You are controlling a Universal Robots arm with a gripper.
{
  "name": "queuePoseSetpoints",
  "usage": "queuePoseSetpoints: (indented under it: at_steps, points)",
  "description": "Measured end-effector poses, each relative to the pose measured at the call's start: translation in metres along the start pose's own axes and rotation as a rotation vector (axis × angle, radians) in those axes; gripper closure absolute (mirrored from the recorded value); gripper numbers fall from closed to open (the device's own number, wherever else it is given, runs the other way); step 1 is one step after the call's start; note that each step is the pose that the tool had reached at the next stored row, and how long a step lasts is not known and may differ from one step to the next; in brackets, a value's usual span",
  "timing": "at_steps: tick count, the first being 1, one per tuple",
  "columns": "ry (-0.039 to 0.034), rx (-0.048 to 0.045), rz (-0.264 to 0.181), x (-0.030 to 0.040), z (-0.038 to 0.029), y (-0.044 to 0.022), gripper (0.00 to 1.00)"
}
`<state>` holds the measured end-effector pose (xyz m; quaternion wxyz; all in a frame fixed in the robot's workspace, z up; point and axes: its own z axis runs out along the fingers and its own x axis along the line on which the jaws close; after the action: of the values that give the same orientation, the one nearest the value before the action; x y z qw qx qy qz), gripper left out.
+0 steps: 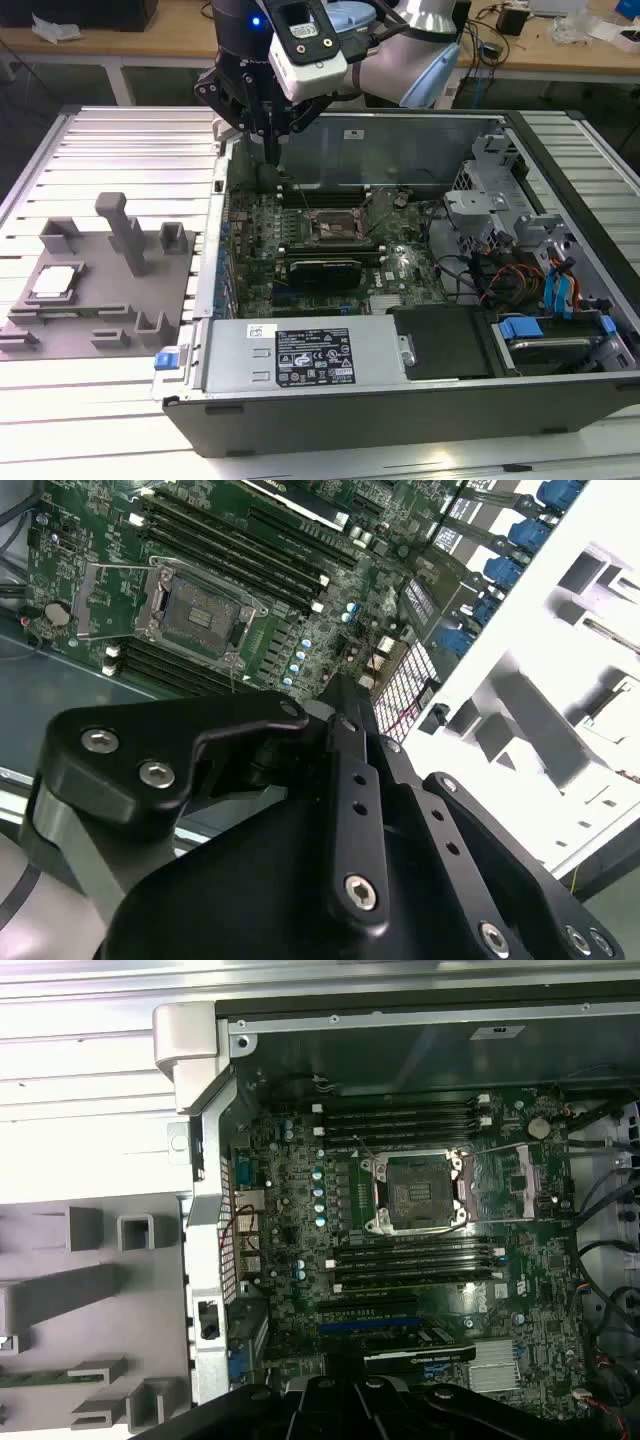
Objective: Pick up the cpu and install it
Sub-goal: 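Reach for the cpu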
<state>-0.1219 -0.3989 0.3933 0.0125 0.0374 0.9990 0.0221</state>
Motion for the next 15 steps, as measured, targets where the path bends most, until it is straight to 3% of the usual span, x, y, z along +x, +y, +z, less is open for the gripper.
queuePoseSetpoints:
  at_steps: [10,15]
  points:
    - [0.0008,0.0001,0.0,0.0001,0.0,0.0,0.89]
    - [0.0006,0.0001,0.0,0.0033,-0.0001,-0.0002,0.89]
